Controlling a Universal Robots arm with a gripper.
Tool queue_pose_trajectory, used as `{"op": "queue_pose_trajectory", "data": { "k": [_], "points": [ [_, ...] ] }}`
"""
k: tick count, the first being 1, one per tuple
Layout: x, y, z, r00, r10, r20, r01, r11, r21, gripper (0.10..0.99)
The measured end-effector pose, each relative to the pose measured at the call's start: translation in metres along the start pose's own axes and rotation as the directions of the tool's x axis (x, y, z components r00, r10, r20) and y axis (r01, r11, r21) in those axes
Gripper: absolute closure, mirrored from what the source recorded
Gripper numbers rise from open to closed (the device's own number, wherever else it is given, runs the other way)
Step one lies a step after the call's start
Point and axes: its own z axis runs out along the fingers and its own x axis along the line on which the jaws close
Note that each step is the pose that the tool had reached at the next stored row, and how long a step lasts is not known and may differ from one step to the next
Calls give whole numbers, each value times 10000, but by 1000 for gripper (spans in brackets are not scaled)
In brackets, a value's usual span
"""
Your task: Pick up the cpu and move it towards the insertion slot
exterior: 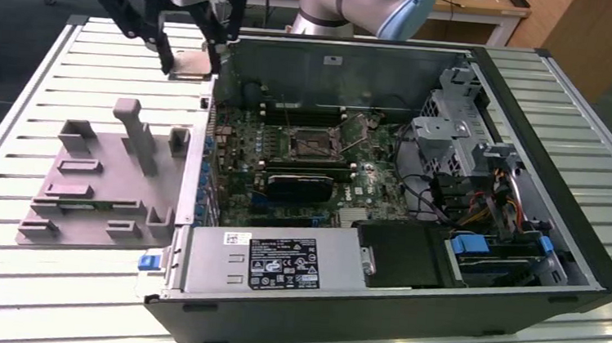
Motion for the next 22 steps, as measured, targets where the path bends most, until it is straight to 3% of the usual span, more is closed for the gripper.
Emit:
{"op": "queue_pose_trajectory", "data": {
  "k": [12, 22],
  "points": [
    [-512, 13, 31, 10000, 0, -5, 0, 10000, 0, 545],
    [-887, 25, 75, 10000, 0, -7, 0, 10000, -1, 545]
  ]
}}
